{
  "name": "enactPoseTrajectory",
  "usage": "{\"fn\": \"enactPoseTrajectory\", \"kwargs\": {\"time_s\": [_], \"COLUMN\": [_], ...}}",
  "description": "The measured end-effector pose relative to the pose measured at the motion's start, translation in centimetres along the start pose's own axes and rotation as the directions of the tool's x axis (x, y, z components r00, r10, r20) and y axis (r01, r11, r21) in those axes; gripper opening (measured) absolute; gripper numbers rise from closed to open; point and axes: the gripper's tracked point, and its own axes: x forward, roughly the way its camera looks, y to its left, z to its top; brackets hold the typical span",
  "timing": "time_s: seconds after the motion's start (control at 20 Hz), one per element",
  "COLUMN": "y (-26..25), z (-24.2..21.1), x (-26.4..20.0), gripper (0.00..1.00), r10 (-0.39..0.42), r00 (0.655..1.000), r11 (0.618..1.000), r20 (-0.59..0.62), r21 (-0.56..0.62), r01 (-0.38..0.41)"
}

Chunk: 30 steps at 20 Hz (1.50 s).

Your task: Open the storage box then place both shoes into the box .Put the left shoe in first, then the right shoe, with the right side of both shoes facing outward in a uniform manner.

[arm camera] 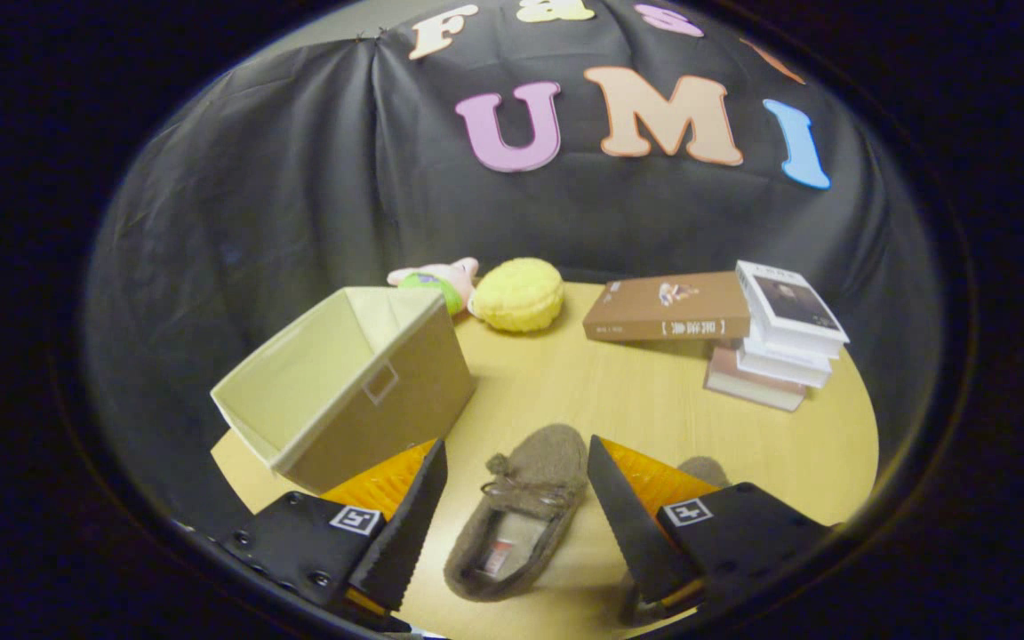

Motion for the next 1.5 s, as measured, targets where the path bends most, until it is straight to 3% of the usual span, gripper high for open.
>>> {"fn": "enactPoseTrajectory", "kwargs": {"time_s": [0.25, 0.4, 0.6, 0.8, 0.9, 1.3, 1.5], "y": [-1.8, -1.3, -2.2, -2.9, -2.7, 0.1, 1.8], "z": [-6.1, -8.6, -10.2, -10.5, -10.1, -4.9, -0.5], "x": [2.7, 3.6, 4.1, 4.6, 3.8, 1.3, 0.2], "gripper": [0.94, 0.71, 0.41, 0.10, 0.04, 0.04, 0.04], "r10": [-0.016, 0.026, 0.000, 0.003, 0.005, 0.049, 0.053], "r00": [0.985, 0.964, 0.940, 0.922, 0.917, 0.939, 0.961], "r11": [1.000, 0.998, 0.999, 0.986, 0.974, 0.901, 0.884], "r20": [-0.173, -0.264, -0.340, -0.388, -0.399, -0.340, -0.273], "r21": [0.001, 0.069, 0.039, 0.152, 0.209, 0.421, 0.459], "r01": [0.017, -0.008, 0.015, 0.061, 0.086, 0.105, 0.082]}}
